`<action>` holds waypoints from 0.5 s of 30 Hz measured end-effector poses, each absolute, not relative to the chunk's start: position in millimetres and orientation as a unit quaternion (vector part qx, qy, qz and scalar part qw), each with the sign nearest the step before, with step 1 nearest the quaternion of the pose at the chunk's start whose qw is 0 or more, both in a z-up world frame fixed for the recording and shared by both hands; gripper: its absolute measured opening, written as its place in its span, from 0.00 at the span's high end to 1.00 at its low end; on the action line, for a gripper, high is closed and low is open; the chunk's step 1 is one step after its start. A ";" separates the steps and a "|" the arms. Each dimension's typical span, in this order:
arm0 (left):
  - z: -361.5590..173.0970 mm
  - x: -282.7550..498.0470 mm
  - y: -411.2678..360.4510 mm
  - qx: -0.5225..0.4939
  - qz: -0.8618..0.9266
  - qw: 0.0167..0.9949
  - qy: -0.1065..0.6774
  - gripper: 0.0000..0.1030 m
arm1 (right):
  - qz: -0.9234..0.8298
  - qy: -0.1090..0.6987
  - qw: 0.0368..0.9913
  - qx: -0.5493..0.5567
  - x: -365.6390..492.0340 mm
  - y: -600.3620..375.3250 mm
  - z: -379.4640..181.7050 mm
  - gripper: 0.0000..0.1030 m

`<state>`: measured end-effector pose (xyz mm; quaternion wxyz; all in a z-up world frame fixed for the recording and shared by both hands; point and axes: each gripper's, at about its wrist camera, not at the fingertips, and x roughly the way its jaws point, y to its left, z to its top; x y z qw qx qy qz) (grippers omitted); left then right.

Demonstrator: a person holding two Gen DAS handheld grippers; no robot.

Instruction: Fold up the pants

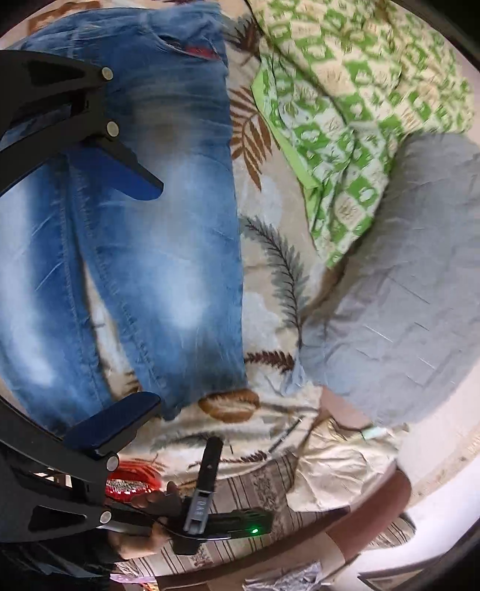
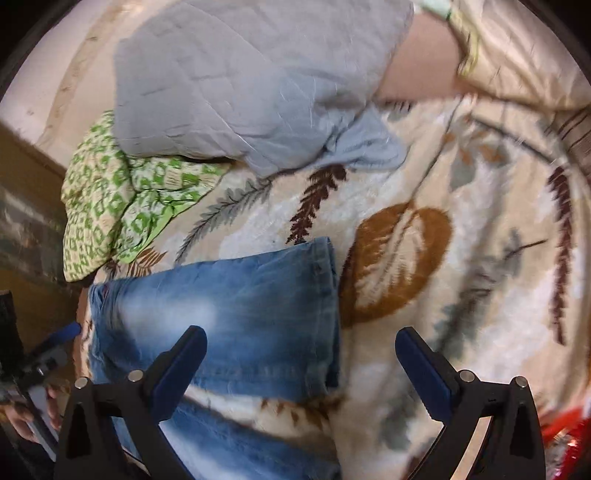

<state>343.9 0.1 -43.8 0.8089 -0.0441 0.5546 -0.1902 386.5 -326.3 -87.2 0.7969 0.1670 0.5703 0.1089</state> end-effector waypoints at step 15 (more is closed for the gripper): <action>-126.2 426.8 -20.9 0.022 -0.215 0.782 0.585 0.00 | 0.119 0.625 0.749 0.182 482.3 -305.7 -164.1 0.26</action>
